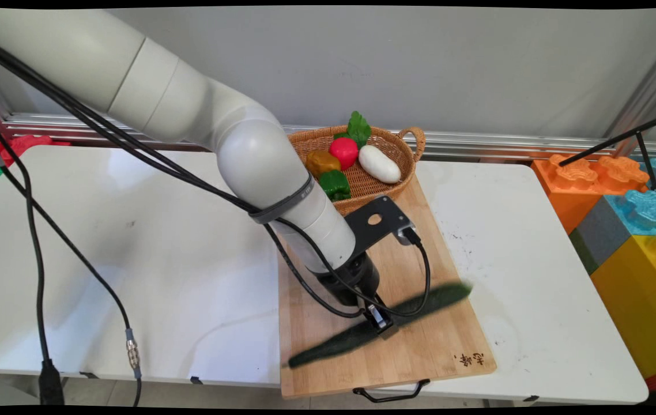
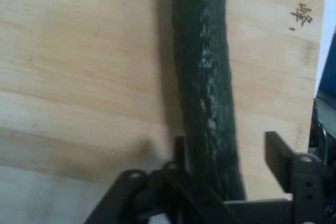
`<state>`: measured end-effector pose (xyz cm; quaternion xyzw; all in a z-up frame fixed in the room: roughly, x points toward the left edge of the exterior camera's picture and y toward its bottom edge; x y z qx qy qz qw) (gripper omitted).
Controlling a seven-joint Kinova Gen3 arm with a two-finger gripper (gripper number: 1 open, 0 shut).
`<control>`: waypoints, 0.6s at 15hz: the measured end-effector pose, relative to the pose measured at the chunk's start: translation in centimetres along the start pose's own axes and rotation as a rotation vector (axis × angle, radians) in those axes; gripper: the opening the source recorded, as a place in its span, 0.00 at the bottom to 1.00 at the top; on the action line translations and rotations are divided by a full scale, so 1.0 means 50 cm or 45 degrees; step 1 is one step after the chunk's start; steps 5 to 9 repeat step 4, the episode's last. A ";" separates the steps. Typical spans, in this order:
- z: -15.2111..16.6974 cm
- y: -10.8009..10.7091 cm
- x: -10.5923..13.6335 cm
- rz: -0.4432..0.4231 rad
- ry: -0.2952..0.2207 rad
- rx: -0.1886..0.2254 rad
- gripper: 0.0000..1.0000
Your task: Place the picked object on the cutting board
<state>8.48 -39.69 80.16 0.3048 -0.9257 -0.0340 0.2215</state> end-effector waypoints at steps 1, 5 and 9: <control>0.001 0.002 0.001 0.010 0.005 -0.006 1.00; -0.010 0.004 0.013 0.039 0.033 -0.011 1.00; -0.010 0.004 0.013 0.039 0.033 -0.011 1.00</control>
